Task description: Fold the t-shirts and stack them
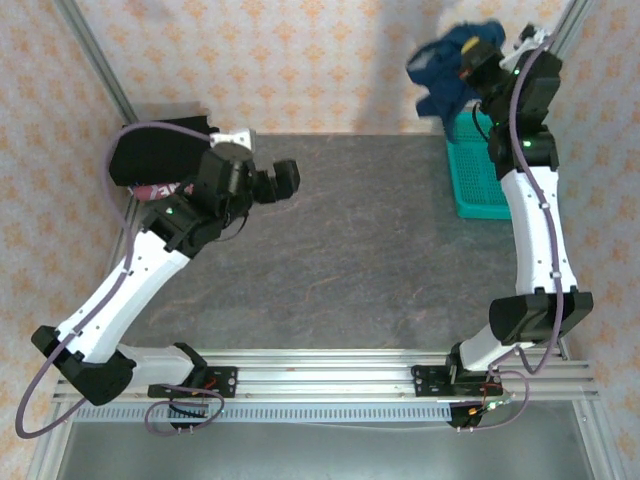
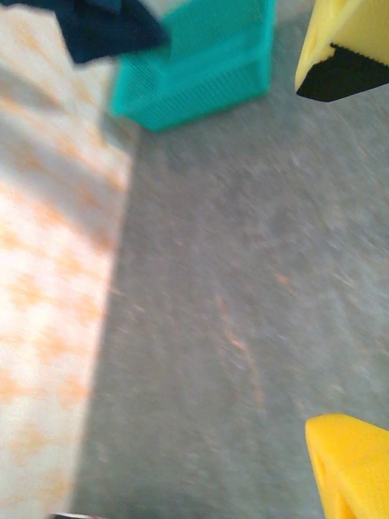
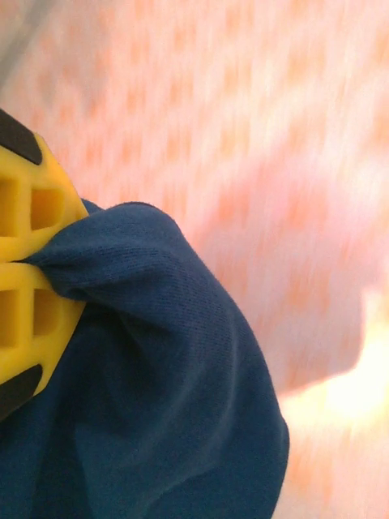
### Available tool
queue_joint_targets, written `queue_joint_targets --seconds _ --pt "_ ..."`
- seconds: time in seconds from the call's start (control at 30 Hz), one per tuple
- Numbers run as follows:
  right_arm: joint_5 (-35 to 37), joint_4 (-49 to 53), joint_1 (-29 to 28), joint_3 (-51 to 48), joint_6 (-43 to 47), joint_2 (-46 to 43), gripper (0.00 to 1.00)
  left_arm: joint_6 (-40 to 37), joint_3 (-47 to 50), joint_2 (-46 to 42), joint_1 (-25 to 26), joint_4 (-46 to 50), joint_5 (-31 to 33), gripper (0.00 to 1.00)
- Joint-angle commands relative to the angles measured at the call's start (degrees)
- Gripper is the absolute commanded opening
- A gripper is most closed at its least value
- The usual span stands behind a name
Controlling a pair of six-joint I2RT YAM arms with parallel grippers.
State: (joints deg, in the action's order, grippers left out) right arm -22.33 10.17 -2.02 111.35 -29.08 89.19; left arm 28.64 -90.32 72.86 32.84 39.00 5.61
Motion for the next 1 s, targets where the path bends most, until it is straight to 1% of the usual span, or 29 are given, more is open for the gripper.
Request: queue_joint_targets --seconds 0.0,0.07,0.1,0.17,0.2,0.23,0.27,0.3,0.33,0.37,0.4,0.43,0.47,0.6,0.67,0.77,0.8,0.83,0.9,0.97 --pt "-14.1 -1.7 -3.0 8.8 -3.1 0.8 0.0 -2.4 -8.6 -0.4 -0.8 3.9 4.7 1.0" --pt "-17.2 2.9 -5.8 8.9 -0.3 0.3 0.0 -1.3 -10.4 -1.5 -1.2 6.8 7.6 1.0" --pt "-18.2 4.8 -7.3 6.6 1.5 -0.9 0.0 -0.5 -9.8 -2.8 -1.4 8.0 9.0 1.0" --pt "-20.4 7.4 -9.3 -1.6 4.5 -4.4 0.01 1.4 -6.8 -6.4 -1.4 9.7 11.8 1.0" --pt "-21.6 7.5 -9.9 -7.4 4.5 -6.8 0.04 1.7 -4.4 -8.7 -1.4 10.5 12.9 1.0" --pt "-22.9 5.8 -10.4 -14.2 3.3 -9.3 0.07 3.9 -1.6 -11.0 -1.4 11.4 13.8 1.0" --pt "-23.9 4.4 -10.7 -19.1 2.2 -10.9 0.09 4.8 0.9 -13.0 -1.5 12.1 14.4 1.0" --pt "-25.1 3.6 -11.7 -26.2 1.1 -13.0 0.18 5.9 4.1 -15.2 -1.4 12.9 14.6 1.0" --pt "-25.6 4.3 -12.7 -31.6 0.9 -14.4 0.4 6.7 7.4 -17.1 -1.4 13.2 14.1 1.0" --pt "-25.3 5.7 -13.3 -35.6 1.4 -15.2 0.55 7.6 10.1 -18.6 -1.5 13.6 13.5 1.0" --pt "-23.4 8.3 -13.4 -39.3 1.5 -15.9 0.65 8.9 13.2 -19.9 -1.4 14.2 12.8 1.0" --pt "-21.8 10.0 -13.4 -42.0 1.3 -16.3 0.7 9.8 15.8 -20.7 -1.4 14.0 11.3 1.0" --pt "-21.2 12.0 -13.3 -44.4 2.1 -16.5 0.73 10.7 19.0 -21.4 -1.2 13.3 9.2 0.99" --pt "-11.4 25.1 -13.4 -46.7 6.2 -18.1 0.77 15.1 29.3 -20.9 1.2 9.7 3.8 0.99" --pt "-6.8 30.3 -13.3 -47.8 7.0 -18.9 0.78 16.6 32.9 -19.6 2.6 6.9 2.2 1.0" --pt "3.0 37.9 -13.3 -50.3 6.0 -19.9 0.78 18.6 36.4 -16.9 3.1 3.0 -1.1 1.0" --pt "5.8 39.1 -13.0 -51.5 5.3 -20.2 0.78 19.0 36.9 -15.9 3.0 2.5 -1.0 1.0" --pt "6.4 38.4 -12.6 -53.0 4.9 -20.6 0.78 18.9 37.1 -14.9 3.0 2.1 -0.6 1.0" --pt "4.3 33.3 -11.6 -56.6 4.3 -20.8 0.78 17.8 36.7 -11.9 2.9 0.5 0.6 1.0" --pt "3.4 28.8 -11.0 -58.3 3.6 -19.4 0.78 17.2 35.7 -8.2 1.8 -1.3 0.2 1.0"
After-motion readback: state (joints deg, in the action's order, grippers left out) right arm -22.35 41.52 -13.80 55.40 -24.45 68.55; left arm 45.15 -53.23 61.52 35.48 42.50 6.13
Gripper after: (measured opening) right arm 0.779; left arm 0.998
